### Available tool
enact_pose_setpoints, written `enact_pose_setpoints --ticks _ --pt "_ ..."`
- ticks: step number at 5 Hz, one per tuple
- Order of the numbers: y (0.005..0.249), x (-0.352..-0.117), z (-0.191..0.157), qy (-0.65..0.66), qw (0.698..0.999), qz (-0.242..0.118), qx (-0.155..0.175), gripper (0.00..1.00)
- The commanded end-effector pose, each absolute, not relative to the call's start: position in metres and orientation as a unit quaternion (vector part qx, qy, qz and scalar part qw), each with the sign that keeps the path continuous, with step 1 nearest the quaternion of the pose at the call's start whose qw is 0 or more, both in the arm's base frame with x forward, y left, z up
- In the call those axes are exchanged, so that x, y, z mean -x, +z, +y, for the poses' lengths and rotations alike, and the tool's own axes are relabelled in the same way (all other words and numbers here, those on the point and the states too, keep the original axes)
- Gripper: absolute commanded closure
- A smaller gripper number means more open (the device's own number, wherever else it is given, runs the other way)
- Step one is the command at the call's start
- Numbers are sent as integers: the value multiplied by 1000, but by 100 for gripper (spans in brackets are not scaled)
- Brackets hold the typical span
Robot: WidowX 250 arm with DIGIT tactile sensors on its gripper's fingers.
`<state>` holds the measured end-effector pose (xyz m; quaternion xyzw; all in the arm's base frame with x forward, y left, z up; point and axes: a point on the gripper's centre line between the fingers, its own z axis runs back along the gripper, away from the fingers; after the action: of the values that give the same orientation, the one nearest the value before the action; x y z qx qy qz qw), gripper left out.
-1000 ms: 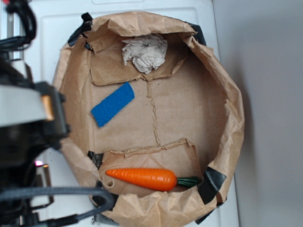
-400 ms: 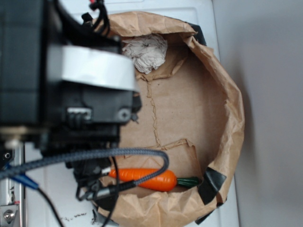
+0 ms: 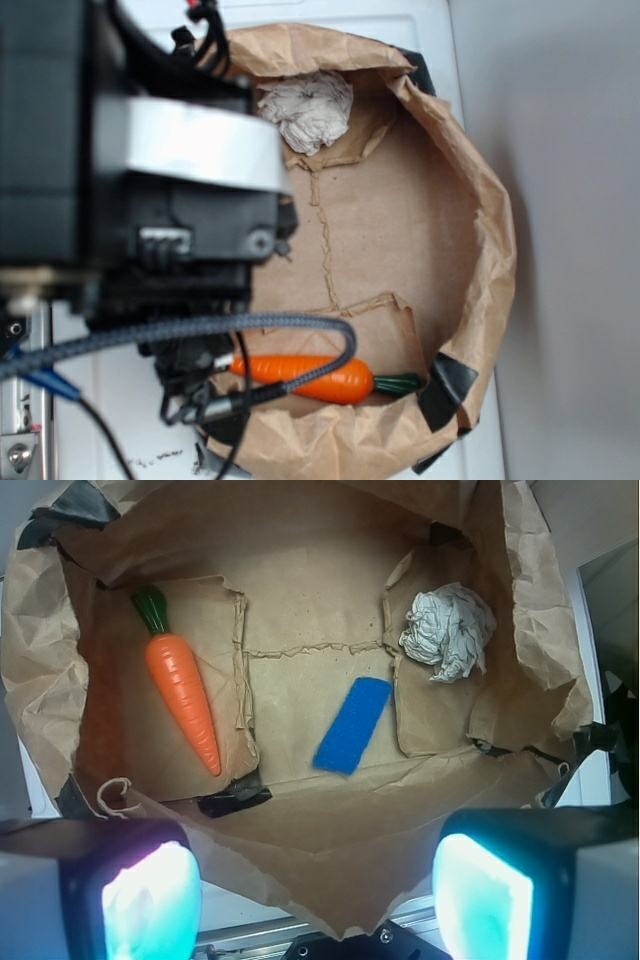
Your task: Grab the blue sponge.
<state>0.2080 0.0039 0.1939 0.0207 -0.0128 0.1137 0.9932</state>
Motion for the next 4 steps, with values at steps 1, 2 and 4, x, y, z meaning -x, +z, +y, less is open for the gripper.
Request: enact_pose_setpoints --ticks 1,2,4 --pt "132 -240 18 137 987 -76 -23 0" --pt "111 -251 21 144 986 -76 -23 0" --pt "86 -254 41 242 968 -48 -42 0"
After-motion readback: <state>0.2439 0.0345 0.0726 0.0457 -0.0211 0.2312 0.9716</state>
